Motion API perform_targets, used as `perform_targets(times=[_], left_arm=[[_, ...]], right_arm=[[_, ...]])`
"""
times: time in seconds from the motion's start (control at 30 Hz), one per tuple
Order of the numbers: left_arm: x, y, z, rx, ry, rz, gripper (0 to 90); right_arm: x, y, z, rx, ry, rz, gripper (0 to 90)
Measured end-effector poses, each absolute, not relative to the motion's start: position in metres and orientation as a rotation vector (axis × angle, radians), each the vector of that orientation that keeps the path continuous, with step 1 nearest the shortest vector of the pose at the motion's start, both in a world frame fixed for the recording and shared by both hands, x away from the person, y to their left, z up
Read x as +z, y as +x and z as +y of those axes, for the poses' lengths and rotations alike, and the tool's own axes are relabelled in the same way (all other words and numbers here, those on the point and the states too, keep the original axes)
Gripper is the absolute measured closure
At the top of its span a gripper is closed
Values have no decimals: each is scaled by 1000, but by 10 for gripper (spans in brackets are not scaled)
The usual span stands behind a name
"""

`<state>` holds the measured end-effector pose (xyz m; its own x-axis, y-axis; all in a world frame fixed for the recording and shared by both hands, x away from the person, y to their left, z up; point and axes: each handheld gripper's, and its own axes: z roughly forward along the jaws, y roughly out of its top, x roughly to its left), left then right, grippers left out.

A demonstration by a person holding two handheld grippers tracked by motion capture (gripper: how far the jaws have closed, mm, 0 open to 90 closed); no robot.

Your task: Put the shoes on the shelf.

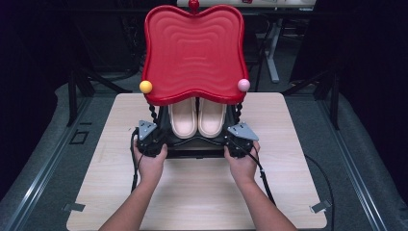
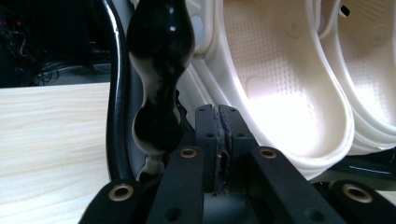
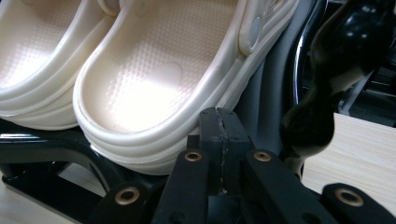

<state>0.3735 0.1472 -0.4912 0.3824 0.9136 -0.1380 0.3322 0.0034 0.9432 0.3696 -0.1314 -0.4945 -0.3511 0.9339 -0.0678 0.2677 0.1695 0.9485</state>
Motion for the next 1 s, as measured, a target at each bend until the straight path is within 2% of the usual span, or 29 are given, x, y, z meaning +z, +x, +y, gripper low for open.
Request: perform_targets(times=[0.3,0.53,1.0], left_arm=[[-490,358,154,651,1557,1133,853],[-491,340,160,651,1594,1116,768],[-504,311,189,670,1641,1113,522]], right_arm=[[-493,355,-138,1205,1125,1756,890],[-493,334,-149,1215,1090,1796,843],[-495,301,-179,1219,1079,1876,546]])
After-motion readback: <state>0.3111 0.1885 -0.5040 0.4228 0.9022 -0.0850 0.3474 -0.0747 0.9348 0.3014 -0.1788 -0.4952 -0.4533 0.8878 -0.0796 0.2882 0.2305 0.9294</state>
